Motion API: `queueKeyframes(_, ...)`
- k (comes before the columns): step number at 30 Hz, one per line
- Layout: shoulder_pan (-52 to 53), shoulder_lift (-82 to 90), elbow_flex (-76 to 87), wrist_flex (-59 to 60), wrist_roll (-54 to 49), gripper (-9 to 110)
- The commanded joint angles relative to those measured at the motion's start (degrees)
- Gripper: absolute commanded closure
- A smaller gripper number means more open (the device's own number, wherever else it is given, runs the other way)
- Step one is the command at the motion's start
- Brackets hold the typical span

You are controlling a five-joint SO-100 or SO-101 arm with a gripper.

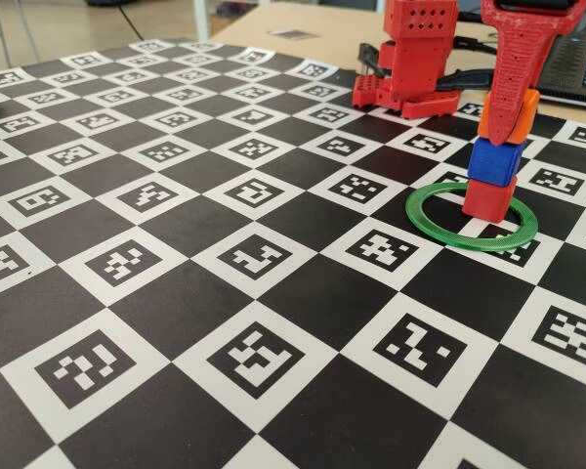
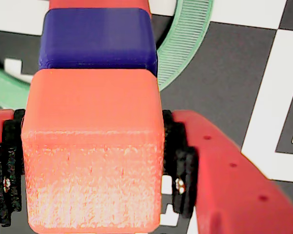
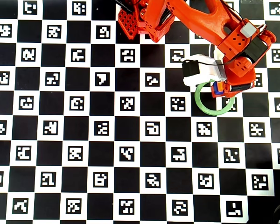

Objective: Grab the red cube then put it in the green circle then put the blue cube on top and finally the orange cube on top

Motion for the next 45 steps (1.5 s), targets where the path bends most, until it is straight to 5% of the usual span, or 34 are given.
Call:
queueKeyframes(1,0.6,3.8,-0.5,-0.5,-0.2,103)
queueKeyframes(21,0.3,4.0,0.2,-1.0,-1.2,101)
queueKeyframes(45,-1.1,4.9,0.1,2.1,4.5,62)
